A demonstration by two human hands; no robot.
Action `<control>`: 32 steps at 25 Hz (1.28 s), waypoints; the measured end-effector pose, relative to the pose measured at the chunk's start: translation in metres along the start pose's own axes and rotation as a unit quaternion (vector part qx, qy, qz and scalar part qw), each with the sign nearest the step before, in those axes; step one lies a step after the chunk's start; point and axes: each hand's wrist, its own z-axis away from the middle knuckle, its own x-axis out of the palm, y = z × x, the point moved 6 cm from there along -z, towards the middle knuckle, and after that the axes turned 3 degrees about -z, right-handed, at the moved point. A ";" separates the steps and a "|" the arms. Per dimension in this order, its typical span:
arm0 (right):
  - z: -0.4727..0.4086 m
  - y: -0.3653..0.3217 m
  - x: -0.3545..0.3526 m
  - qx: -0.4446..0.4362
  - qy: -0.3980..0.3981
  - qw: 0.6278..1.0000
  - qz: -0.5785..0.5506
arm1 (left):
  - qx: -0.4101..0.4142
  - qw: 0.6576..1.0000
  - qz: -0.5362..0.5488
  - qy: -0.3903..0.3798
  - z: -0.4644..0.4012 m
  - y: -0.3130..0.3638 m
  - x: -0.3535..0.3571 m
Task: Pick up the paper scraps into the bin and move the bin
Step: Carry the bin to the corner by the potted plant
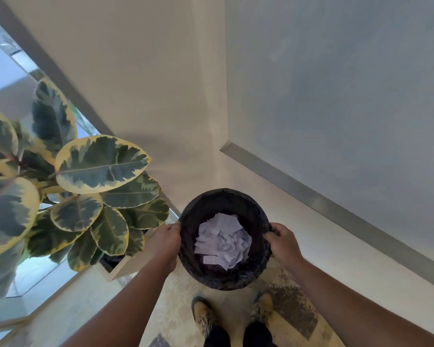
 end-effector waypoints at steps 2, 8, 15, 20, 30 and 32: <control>-0.020 0.005 0.000 0.005 -0.006 1.000 0.002 | -0.013 1.000 -0.015 0.008 0.020 0.019 0.002; -0.069 0.018 0.009 0.019 -0.035 0.999 0.027 | -0.020 1.000 0.007 -0.022 0.059 0.074 0.019; -0.147 0.077 0.045 0.067 -0.033 0.997 0.027 | -0.052 0.997 -0.025 -0.056 -0.052 0.003 0.071; -0.221 0.143 0.085 0.123 0.001 0.992 0.028 | -0.056 0.995 -0.030 -0.072 -0.153 -0.047 0.122; -0.355 0.204 0.153 0.077 0.044 0.993 0.077 | -0.027 0.998 -0.032 -0.050 -0.312 -0.099 0.203; -0.375 0.214 0.159 0.068 0.046 0.993 0.086 | -0.011 0.998 -0.043 -0.046 -0.333 -0.104 0.217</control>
